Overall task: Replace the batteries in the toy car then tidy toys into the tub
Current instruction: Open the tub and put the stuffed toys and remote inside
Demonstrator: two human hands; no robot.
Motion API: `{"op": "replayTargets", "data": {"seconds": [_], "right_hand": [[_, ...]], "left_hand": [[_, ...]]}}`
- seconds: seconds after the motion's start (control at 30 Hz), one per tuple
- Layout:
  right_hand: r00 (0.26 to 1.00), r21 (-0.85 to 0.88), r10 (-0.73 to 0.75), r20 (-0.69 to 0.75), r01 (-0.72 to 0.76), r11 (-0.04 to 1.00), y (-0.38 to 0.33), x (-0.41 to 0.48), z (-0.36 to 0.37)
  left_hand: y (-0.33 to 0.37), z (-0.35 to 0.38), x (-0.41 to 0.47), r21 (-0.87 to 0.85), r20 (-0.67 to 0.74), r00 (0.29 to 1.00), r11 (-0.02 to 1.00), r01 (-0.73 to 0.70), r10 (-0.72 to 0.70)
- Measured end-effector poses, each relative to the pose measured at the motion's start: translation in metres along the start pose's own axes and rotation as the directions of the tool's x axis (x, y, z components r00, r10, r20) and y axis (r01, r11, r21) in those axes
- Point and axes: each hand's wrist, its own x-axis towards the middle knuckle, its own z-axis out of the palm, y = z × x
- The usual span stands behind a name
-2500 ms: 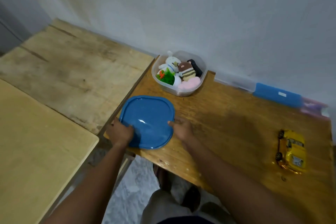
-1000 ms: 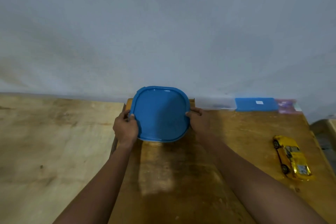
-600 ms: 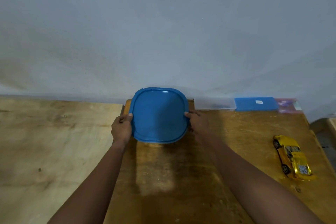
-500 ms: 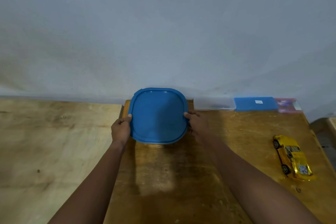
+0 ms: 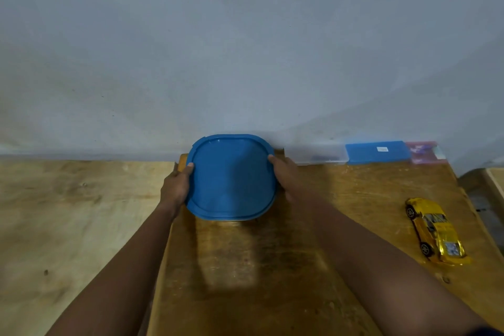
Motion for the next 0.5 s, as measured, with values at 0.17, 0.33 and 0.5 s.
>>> {"op": "replayTargets", "data": {"seconds": [0.17, 0.33, 0.5], "right_hand": [[0.999, -0.078, -0.033, -0.005, 0.032, 0.996, 0.003, 0.030, -0.004], [0.998, -0.100, -0.061, 0.016, 0.062, 0.993, -0.013, 0.016, -0.001], [0.995, -0.148, -0.095, -0.023, 0.090, 0.985, -0.010, 0.018, -0.001]], "left_hand": [[0.002, 0.006, 0.009, -0.025, 0.012, 0.999, 0.999, -0.036, 0.037], [0.007, 0.015, 0.001, -0.085, -0.029, 0.997, 0.993, -0.075, 0.073], [0.007, 0.023, -0.010, -0.120, -0.044, 0.996, 0.990, -0.080, 0.075]]}}
